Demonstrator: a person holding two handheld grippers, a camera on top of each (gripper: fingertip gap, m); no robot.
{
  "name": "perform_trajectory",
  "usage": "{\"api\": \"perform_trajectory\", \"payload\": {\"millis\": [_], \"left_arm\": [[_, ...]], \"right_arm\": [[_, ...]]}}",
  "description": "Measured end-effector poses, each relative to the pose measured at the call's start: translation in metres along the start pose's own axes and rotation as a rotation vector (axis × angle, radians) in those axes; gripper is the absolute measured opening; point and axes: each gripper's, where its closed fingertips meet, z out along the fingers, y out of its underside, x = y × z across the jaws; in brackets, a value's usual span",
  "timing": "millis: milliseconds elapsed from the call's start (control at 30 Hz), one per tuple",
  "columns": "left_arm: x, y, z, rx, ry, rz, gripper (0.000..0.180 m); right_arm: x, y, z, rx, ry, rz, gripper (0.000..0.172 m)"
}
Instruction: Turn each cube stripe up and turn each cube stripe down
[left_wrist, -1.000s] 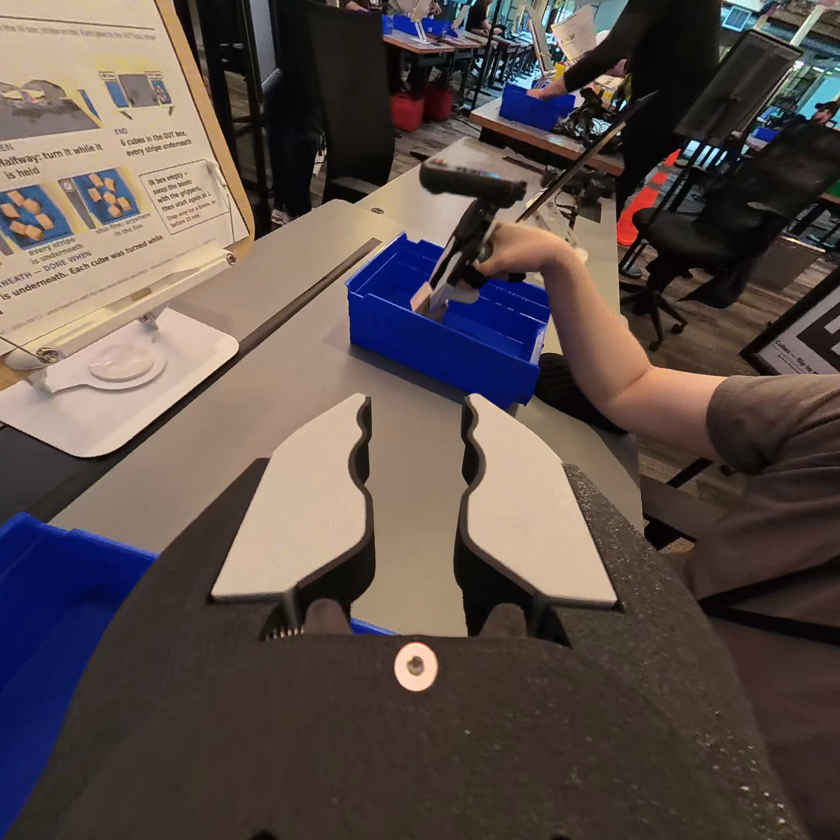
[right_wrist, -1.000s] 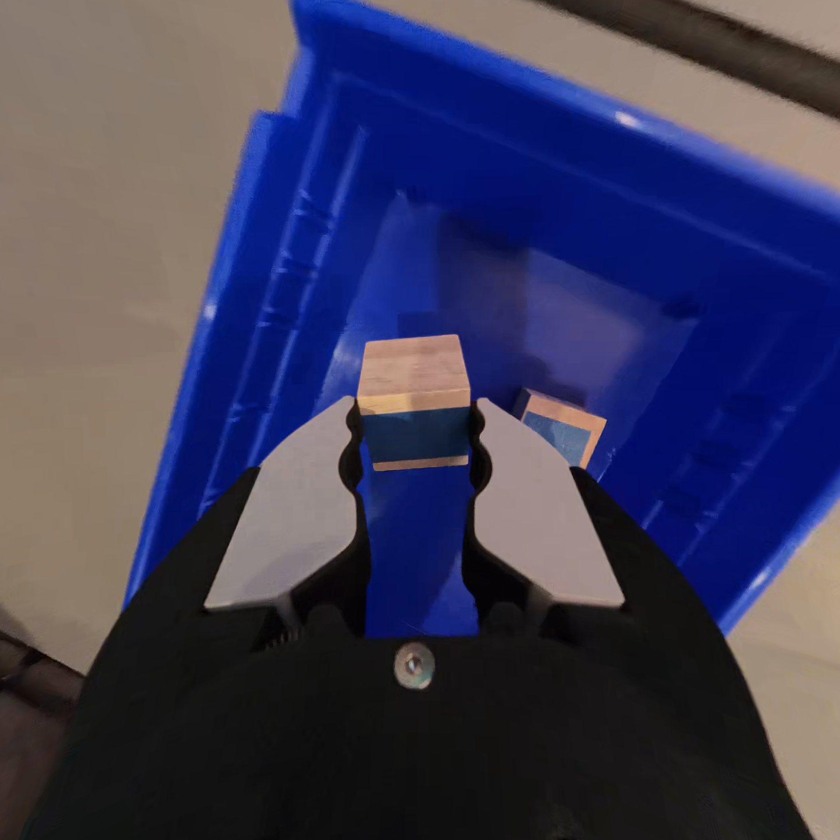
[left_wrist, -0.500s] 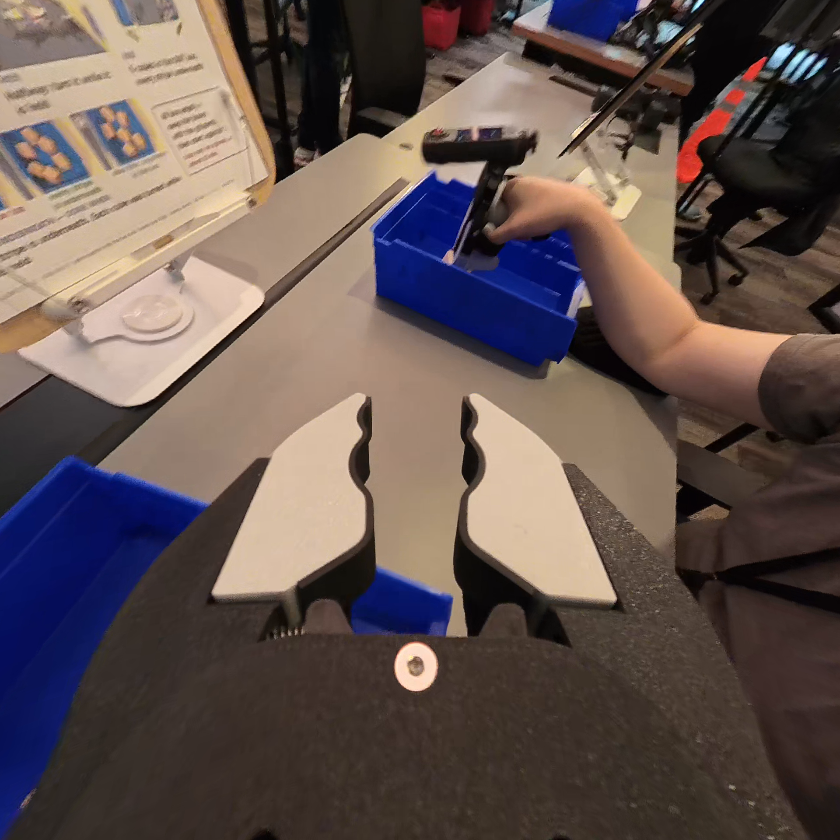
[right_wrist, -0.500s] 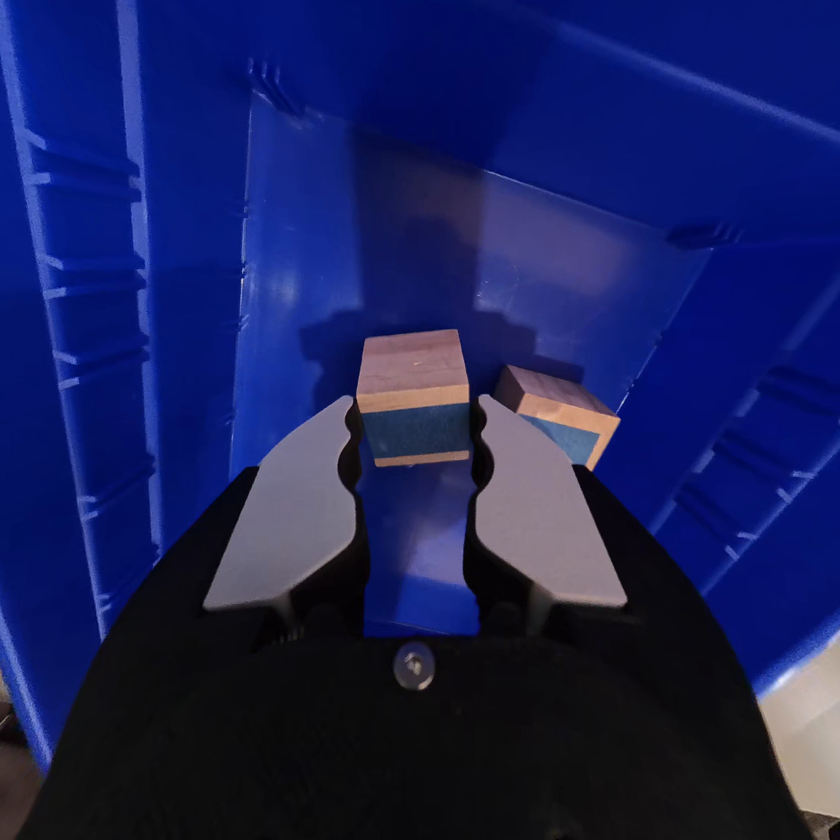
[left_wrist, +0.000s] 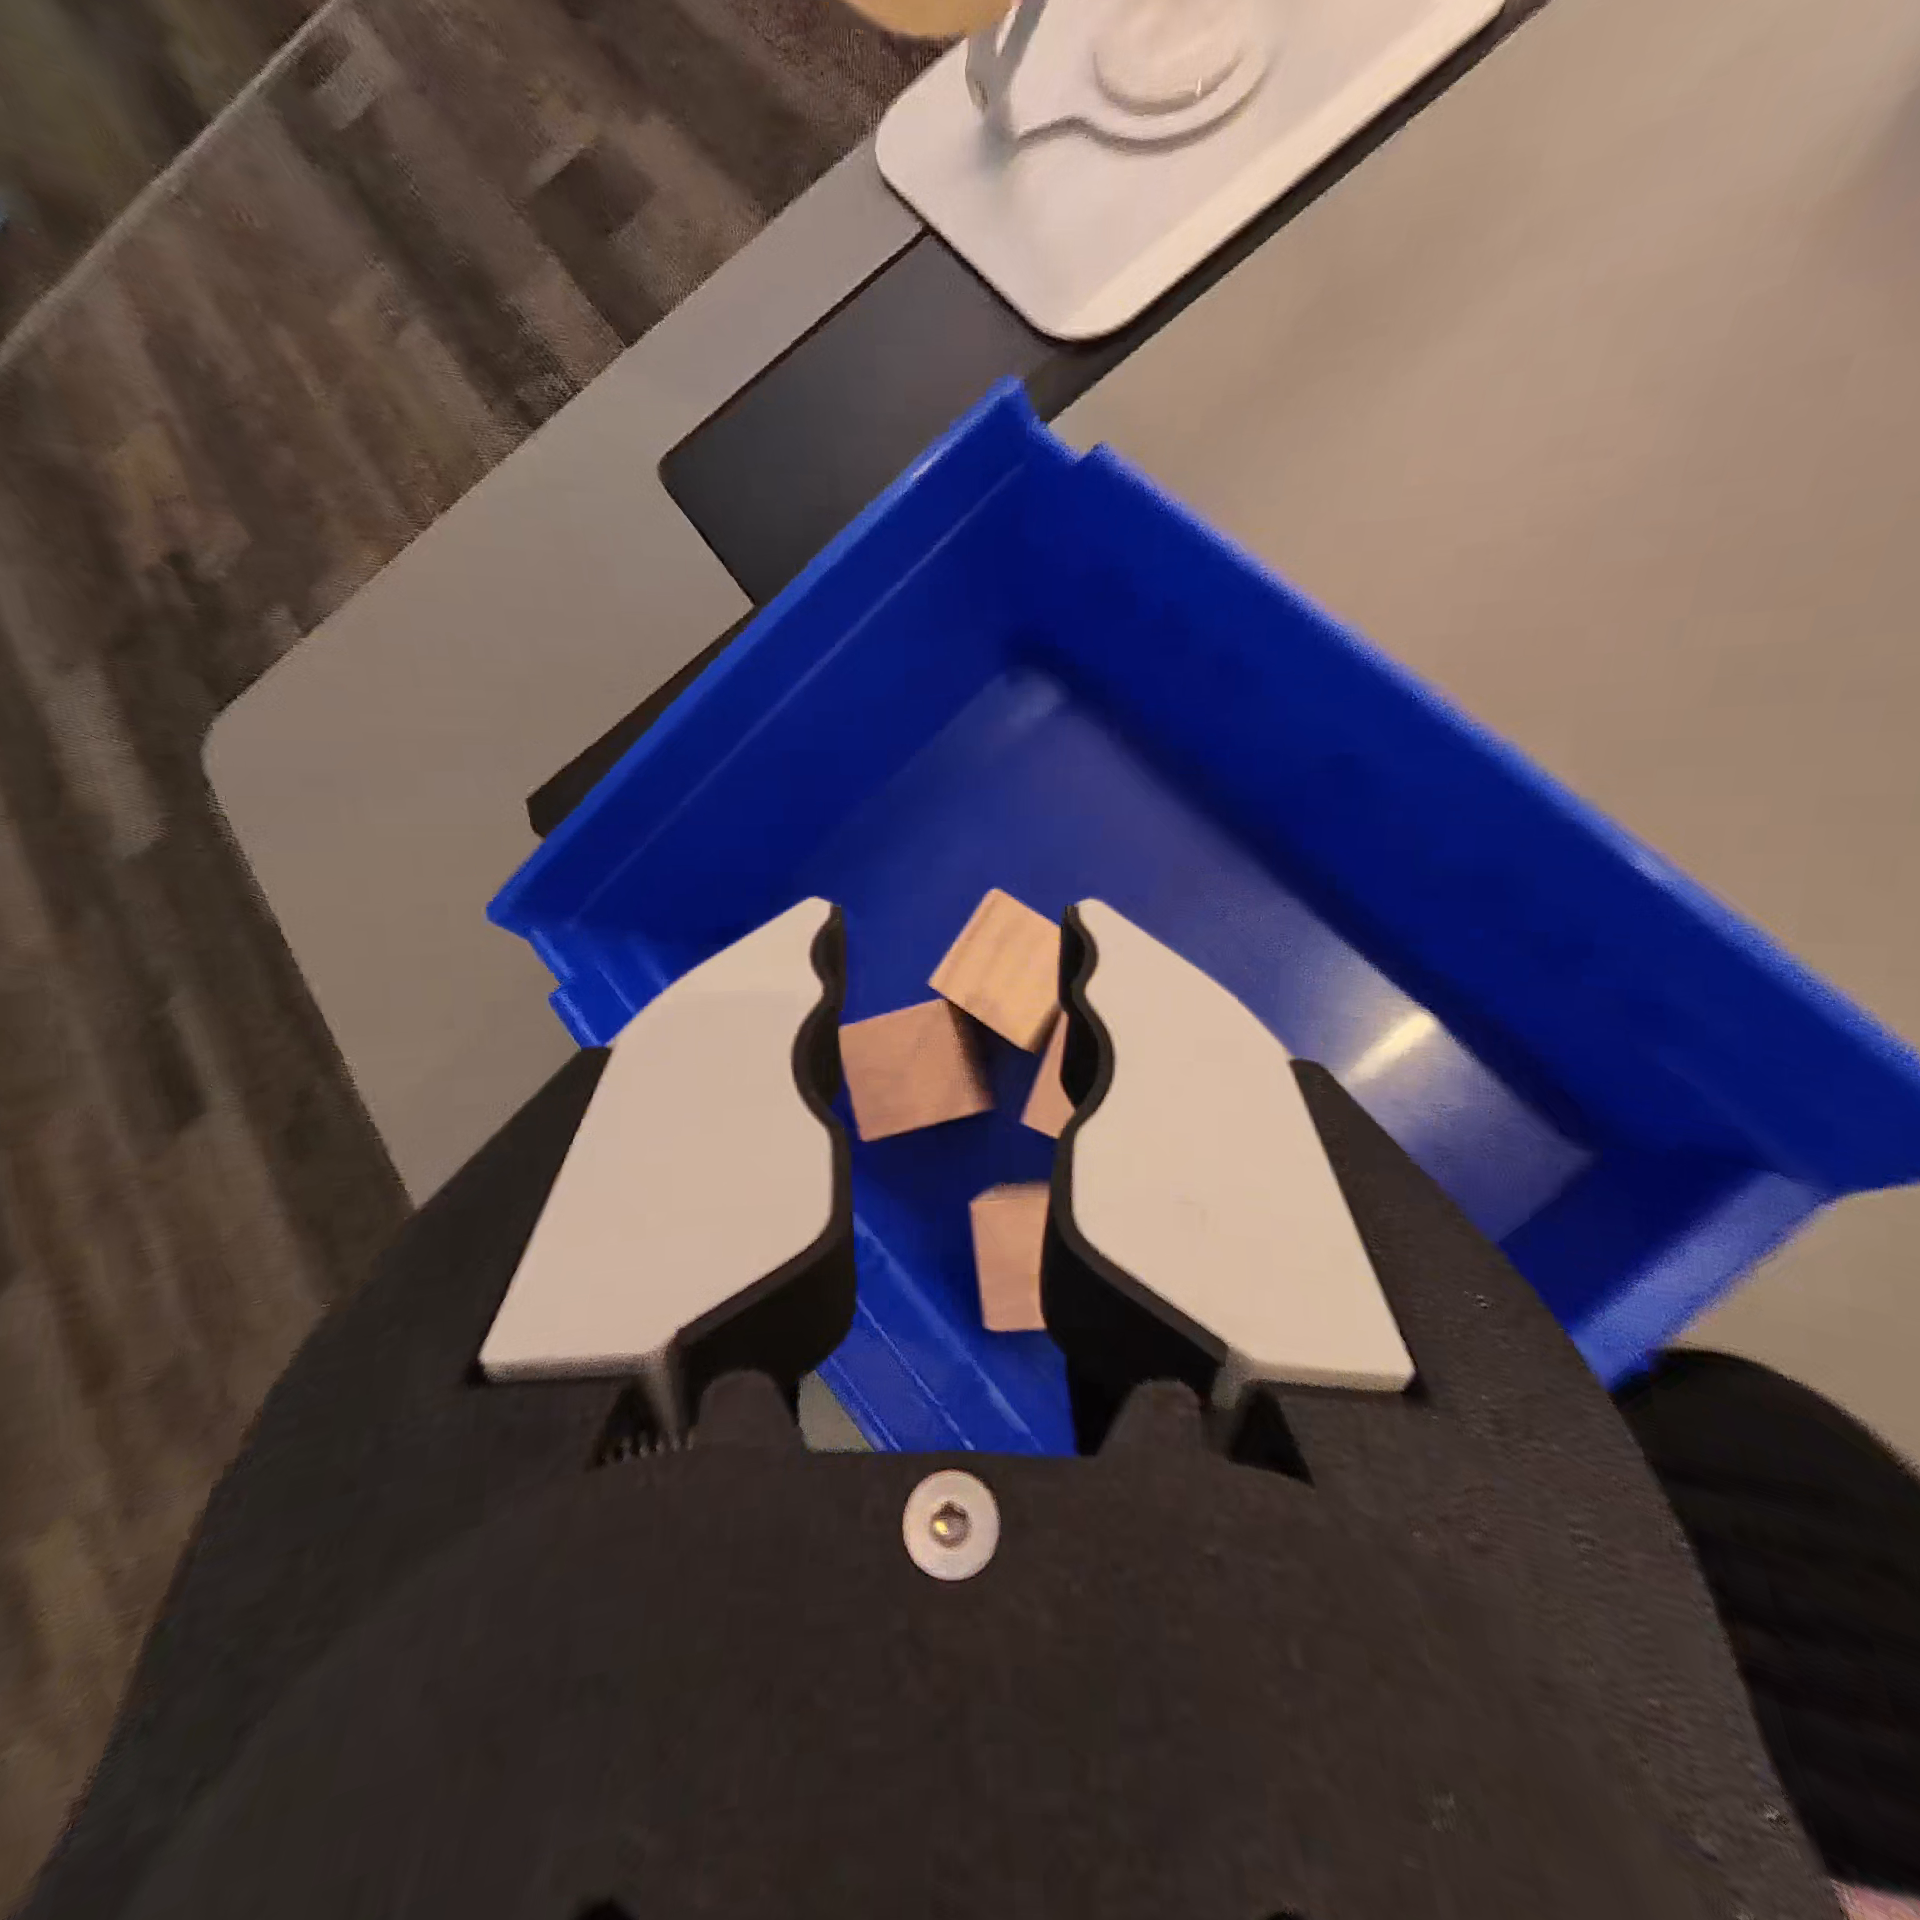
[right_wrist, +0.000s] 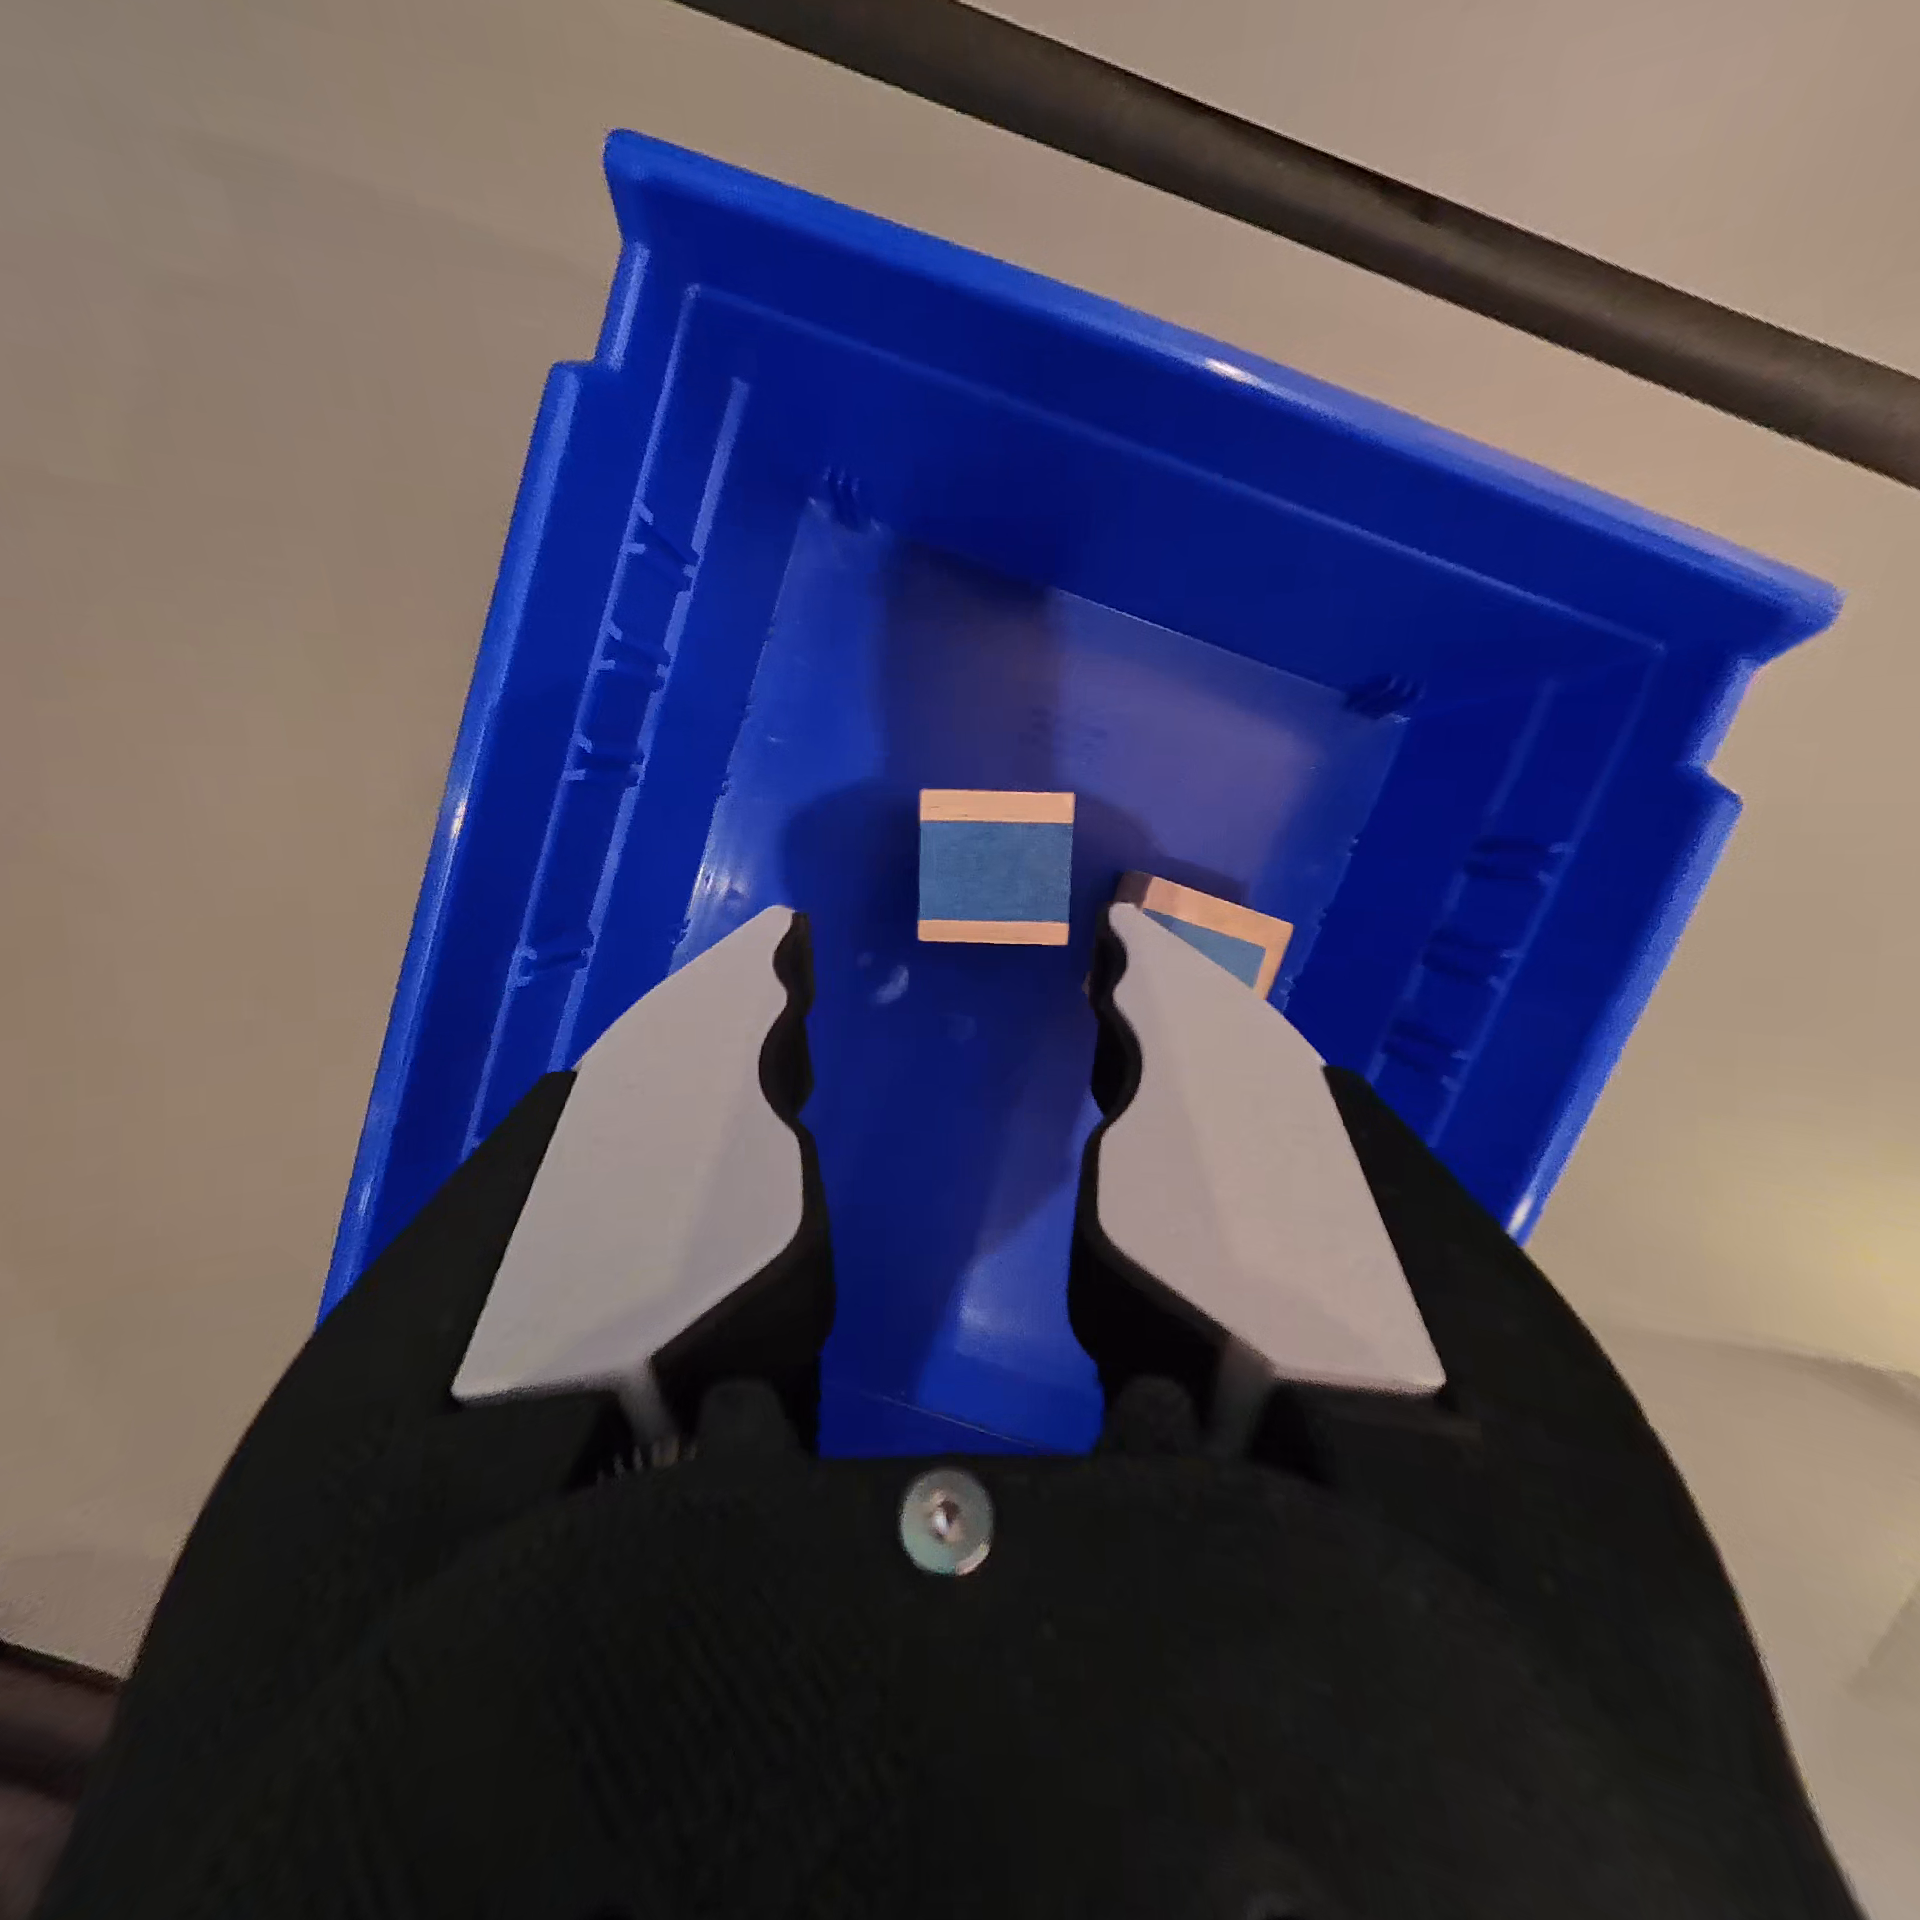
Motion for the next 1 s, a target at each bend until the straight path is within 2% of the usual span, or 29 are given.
{"api": "perform_trajectory", "payload": {"millis": [33, 167, 267, 533, 867, 933, 1000], "left_arm": [[0.001, 0.005, 0.010, -0.025, 0.006, 0.036, 0.040], [0.016, 0.029, 0.051, -0.160, 0.069, 0.212, 0.050], [0.022, 0.050, 0.073, -0.288, 0.125, 0.203, 0.056], [0.014, 0.074, 0.099, -0.430, 0.105, 0.222, 0.056], [0.008, 0.080, 0.110, -0.479, 0.109, 0.165, 0.046], [0.000, 0.072, 0.106, -0.449, 0.053, 0.174, 0.046], [-0.007, 0.049, 0.094, -0.348, 0.004, 0.150, 0.046]], "right_arm": [[-0.001, 0.000, 0.002, -0.009, -0.002, -0.007, 0.054], [-0.005, 0.004, 0.010, -0.046, -0.003, -0.029, 0.055], [-0.007, 0.005, 0.013, -0.059, -0.003, -0.040, 0.055], [-0.012, 0.007, 0.019, -0.092, -0.002, -0.073, 0.055], [-0.015, 0.008, 0.023, -0.115, 0.014, -0.103, 0.054], [-0.014, 0.006, 0.022, -0.106, 0.024, -0.107, 0.054], [-0.013, 0.001, 0.017, -0.074, 0.045, -0.108, 0.054]]}}
